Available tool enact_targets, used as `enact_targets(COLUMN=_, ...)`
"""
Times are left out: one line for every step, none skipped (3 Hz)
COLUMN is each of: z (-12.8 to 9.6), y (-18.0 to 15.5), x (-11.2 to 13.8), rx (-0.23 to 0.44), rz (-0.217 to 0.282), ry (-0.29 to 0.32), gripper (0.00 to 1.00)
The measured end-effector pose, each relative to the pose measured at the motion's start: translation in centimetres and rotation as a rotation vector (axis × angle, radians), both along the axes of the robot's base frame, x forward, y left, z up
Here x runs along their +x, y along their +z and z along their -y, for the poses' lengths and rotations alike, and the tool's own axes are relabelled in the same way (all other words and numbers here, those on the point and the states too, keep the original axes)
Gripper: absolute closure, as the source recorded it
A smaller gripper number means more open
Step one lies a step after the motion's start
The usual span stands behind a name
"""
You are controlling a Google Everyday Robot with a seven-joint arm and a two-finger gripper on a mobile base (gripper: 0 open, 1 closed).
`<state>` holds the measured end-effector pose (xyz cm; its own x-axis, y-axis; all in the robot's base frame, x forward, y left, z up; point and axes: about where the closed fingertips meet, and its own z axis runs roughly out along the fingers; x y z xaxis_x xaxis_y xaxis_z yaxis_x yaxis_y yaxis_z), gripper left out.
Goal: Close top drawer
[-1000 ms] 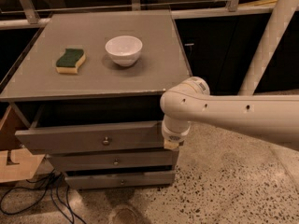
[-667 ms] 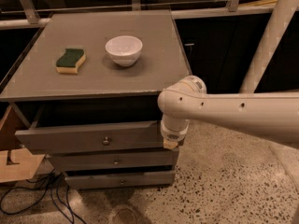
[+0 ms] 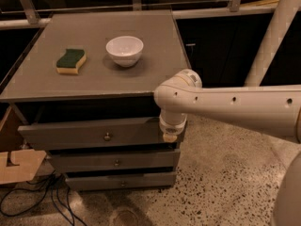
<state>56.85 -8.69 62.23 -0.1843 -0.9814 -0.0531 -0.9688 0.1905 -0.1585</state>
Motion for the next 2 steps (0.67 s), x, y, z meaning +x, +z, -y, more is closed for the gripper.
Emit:
enact_targets(z=0.0, y=0.4, x=1.3, rx=-0.014, rz=0.014, ry=-0.011, gripper=1.00)
enact_targets(z=0.1, y=0.9, x=2.4, rx=-0.020, rz=0.029, ry=-0.023, gripper=1.00)
